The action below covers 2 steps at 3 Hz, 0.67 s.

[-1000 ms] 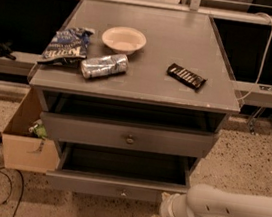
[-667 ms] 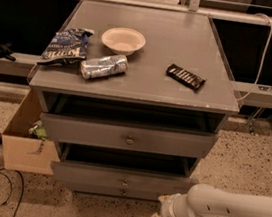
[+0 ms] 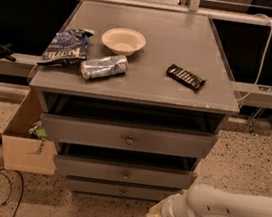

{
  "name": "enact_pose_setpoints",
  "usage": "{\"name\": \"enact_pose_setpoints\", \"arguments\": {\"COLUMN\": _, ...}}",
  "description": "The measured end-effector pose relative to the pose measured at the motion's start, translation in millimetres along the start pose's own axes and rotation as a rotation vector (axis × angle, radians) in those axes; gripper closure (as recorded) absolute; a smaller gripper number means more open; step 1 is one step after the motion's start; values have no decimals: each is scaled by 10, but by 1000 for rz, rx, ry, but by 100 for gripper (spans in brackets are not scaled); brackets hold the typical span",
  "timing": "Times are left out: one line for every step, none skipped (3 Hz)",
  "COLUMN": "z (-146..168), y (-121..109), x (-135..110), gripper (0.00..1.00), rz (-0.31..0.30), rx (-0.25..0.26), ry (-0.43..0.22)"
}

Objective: Close middle drawer

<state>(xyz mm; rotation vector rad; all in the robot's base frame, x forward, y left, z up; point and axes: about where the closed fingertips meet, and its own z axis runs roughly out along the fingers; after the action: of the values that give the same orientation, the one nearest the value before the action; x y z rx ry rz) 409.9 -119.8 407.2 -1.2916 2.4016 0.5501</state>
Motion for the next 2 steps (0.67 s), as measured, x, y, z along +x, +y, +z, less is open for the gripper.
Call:
{"name": "enact_pose_setpoints", "arguments": {"z": -49, "y": 38, "x": 43, "gripper": 89, "rz": 16, "rx": 3, "ry": -14}}
{"name": "enact_pose_setpoints", "arguments": {"z": 18, "y": -139, "x": -15, "gripper": 100, "rz": 31, "rx": 3, "ry": -10}}
